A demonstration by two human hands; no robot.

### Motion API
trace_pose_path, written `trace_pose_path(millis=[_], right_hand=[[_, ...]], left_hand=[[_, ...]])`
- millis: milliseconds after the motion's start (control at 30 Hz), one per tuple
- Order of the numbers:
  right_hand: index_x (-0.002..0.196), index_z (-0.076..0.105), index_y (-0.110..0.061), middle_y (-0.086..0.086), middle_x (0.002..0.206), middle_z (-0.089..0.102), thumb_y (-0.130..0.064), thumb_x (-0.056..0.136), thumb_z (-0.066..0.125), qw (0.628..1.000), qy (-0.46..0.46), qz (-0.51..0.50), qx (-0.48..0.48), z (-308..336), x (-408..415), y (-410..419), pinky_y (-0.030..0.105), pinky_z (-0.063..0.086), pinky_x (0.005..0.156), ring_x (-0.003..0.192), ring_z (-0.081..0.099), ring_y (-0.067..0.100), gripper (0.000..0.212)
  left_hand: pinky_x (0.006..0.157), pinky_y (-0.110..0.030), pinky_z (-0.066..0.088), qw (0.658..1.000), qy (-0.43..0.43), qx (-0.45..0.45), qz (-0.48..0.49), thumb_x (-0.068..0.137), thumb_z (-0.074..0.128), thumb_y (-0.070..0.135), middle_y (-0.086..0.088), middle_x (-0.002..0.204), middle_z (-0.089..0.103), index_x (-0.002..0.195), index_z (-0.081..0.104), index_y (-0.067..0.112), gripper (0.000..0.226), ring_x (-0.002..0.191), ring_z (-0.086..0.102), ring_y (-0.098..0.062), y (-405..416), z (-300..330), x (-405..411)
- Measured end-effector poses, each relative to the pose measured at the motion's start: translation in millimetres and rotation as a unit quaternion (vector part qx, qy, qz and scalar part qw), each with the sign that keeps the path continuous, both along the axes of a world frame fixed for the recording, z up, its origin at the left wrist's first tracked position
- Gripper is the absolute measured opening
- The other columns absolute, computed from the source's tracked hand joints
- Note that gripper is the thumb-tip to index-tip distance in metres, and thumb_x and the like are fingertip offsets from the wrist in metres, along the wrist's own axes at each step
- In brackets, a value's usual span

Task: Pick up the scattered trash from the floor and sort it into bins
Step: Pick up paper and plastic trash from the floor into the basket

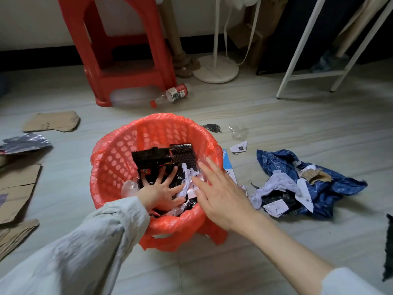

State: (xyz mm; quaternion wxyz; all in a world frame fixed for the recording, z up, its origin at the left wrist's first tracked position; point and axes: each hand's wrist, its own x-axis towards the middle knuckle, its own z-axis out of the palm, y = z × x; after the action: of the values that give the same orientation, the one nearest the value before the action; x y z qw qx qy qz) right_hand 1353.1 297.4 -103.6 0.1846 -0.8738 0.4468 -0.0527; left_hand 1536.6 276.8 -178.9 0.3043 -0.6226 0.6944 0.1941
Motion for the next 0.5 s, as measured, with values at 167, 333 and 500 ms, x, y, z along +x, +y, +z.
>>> trace_pose_path(millis=[167,333,500], right_hand=[[0.143,0.032,-0.023,0.004,0.158,0.001,-0.045,0.08,-0.005,1.0,0.026,0.007,0.001,1,-1,1,0.038,-0.011,0.114,0.144,-0.014,0.014,0.076],[0.146,0.019,-0.032,-0.003,0.156,-0.017,-0.041,0.098,0.027,0.995,-0.007,-0.046,0.085,22,-6,9,0.041,-0.011,0.115,0.142,-0.02,0.01,0.05],[0.147,0.017,-0.032,-0.005,0.157,-0.013,-0.033,0.098,0.032,0.997,0.008,-0.042,0.068,52,-23,23,0.042,-0.008,0.117,0.144,-0.012,0.01,0.05]], left_hand=[[0.1,-0.074,-0.007,1.0,0.02,0.011,0.017,0.088,0.022,0.068,0.007,0.15,-0.032,0.142,-0.001,0.05,0.062,0.139,-0.026,-0.026,-1,7,0],[0.105,-0.065,-0.012,0.989,0.126,-0.004,0.078,0.086,0.043,0.062,0.005,0.155,-0.019,0.142,0.015,0.048,0.065,0.14,-0.025,-0.023,7,44,0],[0.108,-0.062,-0.004,0.973,0.193,-0.07,0.106,0.089,0.05,0.039,-0.003,0.157,-0.006,0.13,0.043,0.046,0.042,0.142,-0.02,-0.027,20,83,3]])
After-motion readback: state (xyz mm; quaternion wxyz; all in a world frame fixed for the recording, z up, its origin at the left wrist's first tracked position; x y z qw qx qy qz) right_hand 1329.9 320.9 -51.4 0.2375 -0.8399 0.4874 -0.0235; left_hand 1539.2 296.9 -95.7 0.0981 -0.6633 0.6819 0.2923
